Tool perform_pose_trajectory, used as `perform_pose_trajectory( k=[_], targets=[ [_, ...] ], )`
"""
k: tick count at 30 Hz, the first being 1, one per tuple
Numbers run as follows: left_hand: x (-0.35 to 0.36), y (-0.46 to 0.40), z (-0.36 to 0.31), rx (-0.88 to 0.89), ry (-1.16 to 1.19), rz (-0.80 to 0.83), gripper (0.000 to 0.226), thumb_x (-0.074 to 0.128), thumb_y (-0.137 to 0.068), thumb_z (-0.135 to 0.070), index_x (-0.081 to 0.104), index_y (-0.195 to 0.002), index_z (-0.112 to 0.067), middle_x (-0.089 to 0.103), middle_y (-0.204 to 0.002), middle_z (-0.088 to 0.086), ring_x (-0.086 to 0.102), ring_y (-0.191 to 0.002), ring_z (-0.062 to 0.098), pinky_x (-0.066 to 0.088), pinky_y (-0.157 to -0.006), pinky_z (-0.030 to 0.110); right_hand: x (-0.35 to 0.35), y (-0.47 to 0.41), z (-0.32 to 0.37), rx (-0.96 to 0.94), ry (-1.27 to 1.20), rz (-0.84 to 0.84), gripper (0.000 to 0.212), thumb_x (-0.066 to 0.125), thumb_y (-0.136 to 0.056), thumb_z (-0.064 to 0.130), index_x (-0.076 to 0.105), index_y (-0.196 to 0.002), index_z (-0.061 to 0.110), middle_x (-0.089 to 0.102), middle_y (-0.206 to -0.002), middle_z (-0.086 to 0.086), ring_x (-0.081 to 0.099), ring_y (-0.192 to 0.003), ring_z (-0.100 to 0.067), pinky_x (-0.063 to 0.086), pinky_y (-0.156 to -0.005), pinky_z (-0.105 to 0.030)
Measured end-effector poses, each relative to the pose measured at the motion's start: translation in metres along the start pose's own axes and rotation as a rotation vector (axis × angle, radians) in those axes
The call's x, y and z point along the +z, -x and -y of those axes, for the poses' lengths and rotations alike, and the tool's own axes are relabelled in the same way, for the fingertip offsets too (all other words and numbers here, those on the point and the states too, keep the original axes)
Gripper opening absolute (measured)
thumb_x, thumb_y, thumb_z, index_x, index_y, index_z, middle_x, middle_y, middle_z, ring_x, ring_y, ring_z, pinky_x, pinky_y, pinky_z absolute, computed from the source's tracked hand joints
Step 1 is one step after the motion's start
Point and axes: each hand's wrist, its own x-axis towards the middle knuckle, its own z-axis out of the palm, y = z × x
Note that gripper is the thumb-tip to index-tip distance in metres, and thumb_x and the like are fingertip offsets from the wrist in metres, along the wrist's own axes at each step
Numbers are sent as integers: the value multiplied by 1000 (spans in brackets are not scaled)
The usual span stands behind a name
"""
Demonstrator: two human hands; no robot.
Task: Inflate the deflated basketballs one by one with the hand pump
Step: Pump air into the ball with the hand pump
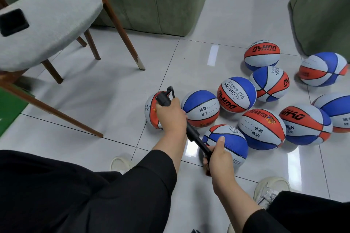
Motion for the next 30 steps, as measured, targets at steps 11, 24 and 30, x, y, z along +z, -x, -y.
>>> perform_pose_trajectory(
  k=[11,24,30],
  targets=[
    [3,23,20,-4,-44,34,27,54,-93,-11,56,-120,-8,59,-66,11,53,-46,21,48,-46,25,8,-3,20,-17,17,-31,75,22,-106,58,66,-85,1,54,-54,-6,48,-49,-21,37,-44,-22],
    [-2,-12,-9,-7,38,-25,7,62,-94,-22,58,-99,-19,57,-69,11,53,-54,22,52,-56,33,-10,-5,-2,8,1,44,68,21,-107,58,66,-83,14,51,-54,-6,40,-46,-19,35,-45,-23],
    [4,4,6,4,12,2,20,54,-92,-10,59,-112,-12,53,-70,13,48,-47,21,47,-47,28,2,-4,8,-38,51,2,71,23,-106,57,71,-83,10,52,-50,-2,45,-48,-21,38,-49,-26]
  ],
)
